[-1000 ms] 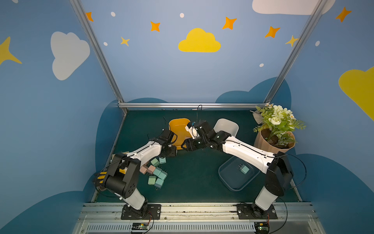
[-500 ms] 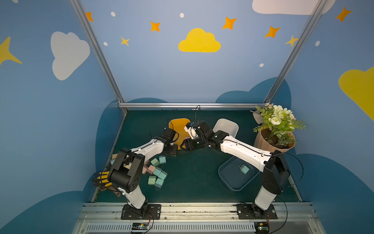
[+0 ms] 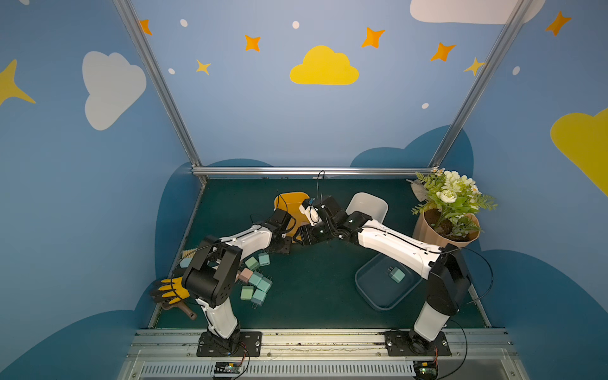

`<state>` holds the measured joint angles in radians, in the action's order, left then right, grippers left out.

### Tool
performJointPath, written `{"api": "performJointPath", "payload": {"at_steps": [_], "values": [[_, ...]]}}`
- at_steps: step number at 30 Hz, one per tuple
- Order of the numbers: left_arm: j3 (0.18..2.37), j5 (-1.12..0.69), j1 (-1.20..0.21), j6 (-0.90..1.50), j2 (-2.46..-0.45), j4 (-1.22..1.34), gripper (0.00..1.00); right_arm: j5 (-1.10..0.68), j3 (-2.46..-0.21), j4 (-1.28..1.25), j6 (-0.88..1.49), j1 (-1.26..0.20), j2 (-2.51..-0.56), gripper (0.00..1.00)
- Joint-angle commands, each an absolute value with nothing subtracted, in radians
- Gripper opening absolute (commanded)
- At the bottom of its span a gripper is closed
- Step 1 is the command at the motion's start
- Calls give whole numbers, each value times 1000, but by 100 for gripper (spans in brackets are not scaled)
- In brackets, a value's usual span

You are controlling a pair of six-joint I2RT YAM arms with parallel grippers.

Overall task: Place the plugs by color into the storage box
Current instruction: Pick up the plug from the center of the board.

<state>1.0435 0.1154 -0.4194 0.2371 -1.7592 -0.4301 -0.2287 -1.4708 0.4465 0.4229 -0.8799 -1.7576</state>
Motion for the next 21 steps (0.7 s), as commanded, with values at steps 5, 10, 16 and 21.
{"api": "performJointPath", "payload": {"at_steps": [5,10,16,21], "values": [[1040,121,-432,225,-1770,-456,53,-229,-1471,456,429,-887,-1761,65],[1036,124,-432,235,-1752,-456,53,-225,-1476,463,425,-890,-1755,66],[1047,130,-434,235,-1763,-478,52,-210,-1436,421,443,-894,-1725,65],[1024,107,-436,248,-1739,-466,50,-214,-1425,424,444,-899,-1706,65]]}}
